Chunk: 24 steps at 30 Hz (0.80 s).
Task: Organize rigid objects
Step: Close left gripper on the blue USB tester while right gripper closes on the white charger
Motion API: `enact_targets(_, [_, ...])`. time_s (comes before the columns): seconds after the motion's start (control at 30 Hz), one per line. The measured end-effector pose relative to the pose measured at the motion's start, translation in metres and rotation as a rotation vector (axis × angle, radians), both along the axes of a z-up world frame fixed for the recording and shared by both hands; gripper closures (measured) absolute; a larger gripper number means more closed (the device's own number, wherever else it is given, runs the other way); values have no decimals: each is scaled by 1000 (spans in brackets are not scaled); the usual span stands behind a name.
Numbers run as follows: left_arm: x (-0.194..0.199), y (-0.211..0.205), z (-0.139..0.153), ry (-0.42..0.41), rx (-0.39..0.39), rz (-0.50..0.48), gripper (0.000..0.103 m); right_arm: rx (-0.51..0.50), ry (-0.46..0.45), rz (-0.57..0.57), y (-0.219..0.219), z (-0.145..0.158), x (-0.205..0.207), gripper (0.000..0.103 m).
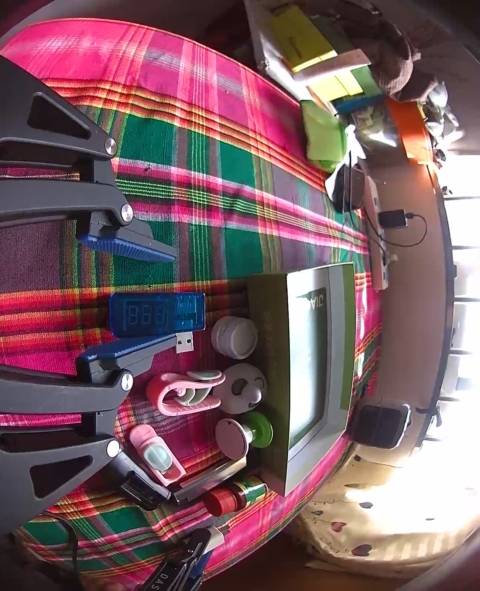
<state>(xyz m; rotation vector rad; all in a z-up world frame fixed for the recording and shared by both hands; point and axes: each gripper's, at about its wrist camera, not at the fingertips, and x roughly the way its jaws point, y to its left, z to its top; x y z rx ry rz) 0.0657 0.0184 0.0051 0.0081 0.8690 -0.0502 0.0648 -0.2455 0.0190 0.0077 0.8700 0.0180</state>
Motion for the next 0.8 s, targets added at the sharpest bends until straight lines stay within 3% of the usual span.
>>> enact_targets(0.23, [-1,-2,1,-1,-10,-10,82,6,-6,3,-2,0,-1,68])
enact_targets(0.8, [-4,-8,5,-14,-38,-26,82,23,-10,18,-3,1,-5,68])
